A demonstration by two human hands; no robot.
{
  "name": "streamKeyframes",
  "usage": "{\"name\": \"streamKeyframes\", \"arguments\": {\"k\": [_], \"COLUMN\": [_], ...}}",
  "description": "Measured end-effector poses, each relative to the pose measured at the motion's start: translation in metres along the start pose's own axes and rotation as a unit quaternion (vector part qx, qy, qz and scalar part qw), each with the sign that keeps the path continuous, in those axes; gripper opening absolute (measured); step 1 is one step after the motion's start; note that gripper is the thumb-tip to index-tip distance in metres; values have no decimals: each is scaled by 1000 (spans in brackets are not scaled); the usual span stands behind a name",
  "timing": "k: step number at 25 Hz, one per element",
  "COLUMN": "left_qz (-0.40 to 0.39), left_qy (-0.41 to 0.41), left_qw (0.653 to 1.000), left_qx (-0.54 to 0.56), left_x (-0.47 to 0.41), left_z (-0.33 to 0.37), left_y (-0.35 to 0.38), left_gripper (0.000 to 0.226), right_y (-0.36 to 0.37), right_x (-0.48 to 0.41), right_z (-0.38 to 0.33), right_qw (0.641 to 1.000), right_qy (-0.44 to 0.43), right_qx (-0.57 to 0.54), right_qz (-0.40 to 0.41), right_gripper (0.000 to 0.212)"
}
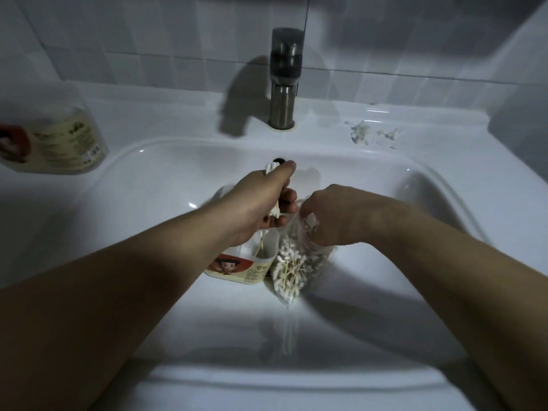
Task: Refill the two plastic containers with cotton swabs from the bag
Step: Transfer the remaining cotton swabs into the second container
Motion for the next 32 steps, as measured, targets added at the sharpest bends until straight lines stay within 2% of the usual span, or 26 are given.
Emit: {"name": "streamKeyframes", "arguments": {"k": [4,7,12,16,22,26,30,32], "left_qz": [-7,-8,-15,-43,-39,-31,-25,-16], "left_qy": [8,14,17,28,35,38,45,49], "left_qw": [1000,1000,999,998,998,998,993,989], "left_qx": [-16,-21,-23,-20,-24,-26,-105,-138], "left_x": [2,2,2,3,4,2,4,5], "left_z": [-1,-1,-1,-1,-2,-2,-2,-2], "left_y": [1,2,2,5,4,1,-1,-2], "left_gripper": [32,31,30,36,31,29,28,26], "right_y": [1,-1,4,2,7,1,-8,-12], "right_x": [2,4,0,-2,1,0,1,5], "right_z": [-2,-6,-6,-2,-5,-5,5,9], "right_qw": [999,998,997,999,996,997,994,993], "right_qy": [-29,-59,-64,-43,-68,-71,-85,-87], "right_qx": [-17,-22,-10,-22,-26,-4,-52,-62], "right_qz": [-24,-20,-39,-9,-46,-9,40,43], "right_gripper": [6,20,15,22,8,23,7,14]}}
Point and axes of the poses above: each hand's wrist, its own x-axis away from the middle knuckle, its own y-axis out of the palm, z = x × y, the point moved 1 cm from there along -x, towards the middle knuckle, and after that the axes turned 2 degrees about x, right-handed, at the moved point
